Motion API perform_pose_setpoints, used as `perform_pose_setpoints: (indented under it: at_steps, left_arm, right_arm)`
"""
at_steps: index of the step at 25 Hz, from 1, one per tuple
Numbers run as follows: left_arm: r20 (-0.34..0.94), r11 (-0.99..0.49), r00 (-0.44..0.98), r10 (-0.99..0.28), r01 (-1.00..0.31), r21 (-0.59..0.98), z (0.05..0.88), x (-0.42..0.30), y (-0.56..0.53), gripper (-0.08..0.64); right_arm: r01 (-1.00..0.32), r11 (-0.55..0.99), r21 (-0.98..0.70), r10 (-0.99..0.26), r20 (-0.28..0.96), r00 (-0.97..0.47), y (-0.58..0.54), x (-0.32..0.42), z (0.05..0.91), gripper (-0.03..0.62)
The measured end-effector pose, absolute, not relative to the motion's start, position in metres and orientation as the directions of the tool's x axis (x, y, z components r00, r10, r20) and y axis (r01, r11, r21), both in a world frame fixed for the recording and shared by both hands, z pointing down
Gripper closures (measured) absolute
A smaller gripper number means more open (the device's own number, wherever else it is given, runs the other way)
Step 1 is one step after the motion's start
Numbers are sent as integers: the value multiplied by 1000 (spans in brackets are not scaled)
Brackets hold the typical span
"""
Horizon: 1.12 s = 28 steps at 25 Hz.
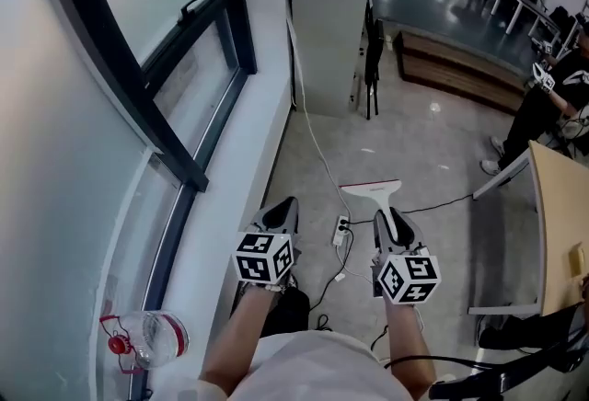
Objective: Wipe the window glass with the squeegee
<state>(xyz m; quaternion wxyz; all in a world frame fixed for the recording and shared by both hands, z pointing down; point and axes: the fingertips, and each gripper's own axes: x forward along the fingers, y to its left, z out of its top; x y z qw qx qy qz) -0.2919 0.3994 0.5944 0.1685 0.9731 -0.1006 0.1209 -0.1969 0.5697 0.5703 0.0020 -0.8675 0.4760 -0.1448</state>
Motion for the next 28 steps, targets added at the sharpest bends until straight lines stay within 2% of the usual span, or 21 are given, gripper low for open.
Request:
perform_pose_setpoints:
  at_steps: [11, 28]
  left_arm:
    - [280, -920, 946, -166, -251, 300, 593, -231, 267, 561]
    - [296, -907, 929, -220, -307, 287, 596, -177, 184, 561]
  right_arm:
    - [-824, -544, -159, -830, 246, 501, 434, -137, 566, 502]
    - [-857, -488, -166, -864, 232, 447, 339, -72, 567, 502]
